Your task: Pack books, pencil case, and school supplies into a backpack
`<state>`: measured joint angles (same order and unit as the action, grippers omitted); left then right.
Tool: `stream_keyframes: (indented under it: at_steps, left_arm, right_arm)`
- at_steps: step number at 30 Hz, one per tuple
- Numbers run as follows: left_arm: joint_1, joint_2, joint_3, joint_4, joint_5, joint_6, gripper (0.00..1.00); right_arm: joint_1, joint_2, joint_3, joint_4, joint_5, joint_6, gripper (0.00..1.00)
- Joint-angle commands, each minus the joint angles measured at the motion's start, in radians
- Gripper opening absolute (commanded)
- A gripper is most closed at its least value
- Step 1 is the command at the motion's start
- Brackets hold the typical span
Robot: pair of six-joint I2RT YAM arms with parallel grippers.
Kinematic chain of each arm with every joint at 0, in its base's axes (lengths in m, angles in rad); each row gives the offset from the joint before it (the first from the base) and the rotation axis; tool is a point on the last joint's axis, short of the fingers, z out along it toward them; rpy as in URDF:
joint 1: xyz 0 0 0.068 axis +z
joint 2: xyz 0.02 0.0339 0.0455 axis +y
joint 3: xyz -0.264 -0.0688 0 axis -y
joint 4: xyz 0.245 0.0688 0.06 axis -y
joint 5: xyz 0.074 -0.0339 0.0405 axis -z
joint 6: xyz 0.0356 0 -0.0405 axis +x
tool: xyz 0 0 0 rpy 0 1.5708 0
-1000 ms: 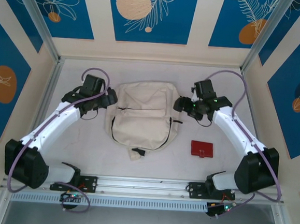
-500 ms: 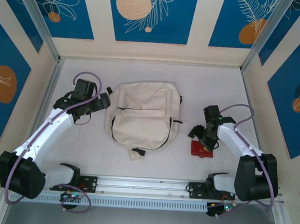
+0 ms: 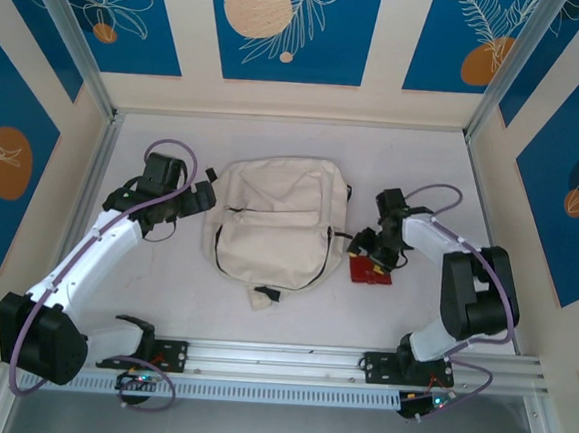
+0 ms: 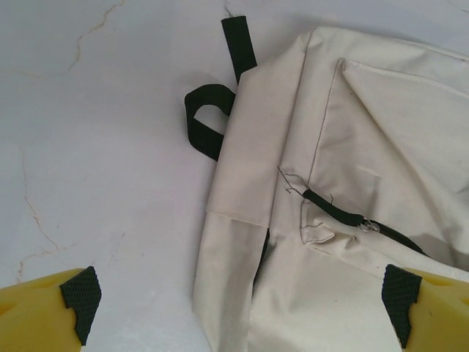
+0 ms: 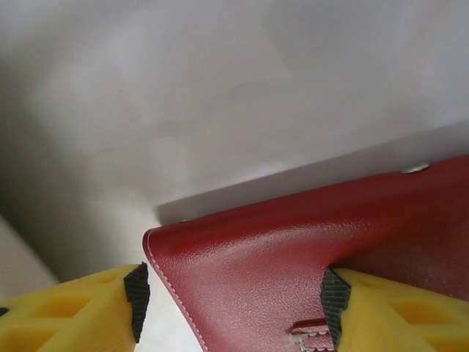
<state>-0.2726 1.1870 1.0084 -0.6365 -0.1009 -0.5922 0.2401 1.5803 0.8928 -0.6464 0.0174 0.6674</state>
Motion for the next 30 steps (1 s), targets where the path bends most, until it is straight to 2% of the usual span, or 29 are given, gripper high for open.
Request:
stream_keyframes:
  at_steps: [1, 4, 10, 11, 15, 17, 18, 23, 30]
  left_arm:
    - [0.013, -0.006, -0.002, 0.004, 0.037, 0.016, 1.0]
    - [0.013, -0.007, -0.003, 0.001, 0.046, 0.018, 1.0]
    - [0.014, -0.005, 0.002, 0.003, 0.059, 0.019, 1.0]
    - [0.014, -0.003, 0.003, 0.004, 0.061, 0.017, 1.0]
    - [0.014, 0.006, 0.007, 0.014, 0.077, 0.01, 1.0]
    - [0.013, 0.008, 0.01, 0.011, 0.079, 0.006, 1.0]
    - [0.013, 0.008, 0.009, 0.011, 0.081, 0.006, 1.0]
    - [0.013, 0.006, 0.01, 0.005, 0.086, 0.005, 1.0]
    - [0.013, 0.011, 0.009, 0.006, 0.089, -0.005, 1.0]
  right_arm:
    - [0.055, 0.062, 0.034, 0.07, -0.054, -0.063, 0.65]
    - [0.065, 0.03, 0.054, 0.028, 0.01, -0.047, 0.65]
    - [0.062, -0.157, 0.028, -0.062, 0.112, 0.056, 0.64]
    - [0.059, -0.181, 0.017, -0.066, 0.096, 0.079, 0.61]
    - [0.078, -0.172, -0.004, -0.052, -0.026, 0.156, 0.33]
    - [0.102, -0.149, -0.011, -0.043, -0.025, 0.195, 0.2]
    - [0.112, -0.14, -0.016, -0.039, -0.016, 0.209, 0.16]
    - [0.135, -0.078, -0.035, 0.006, -0.02, 0.241, 0.06]
    - [0.136, -0.028, -0.075, 0.02, -0.001, 0.234, 0.06]
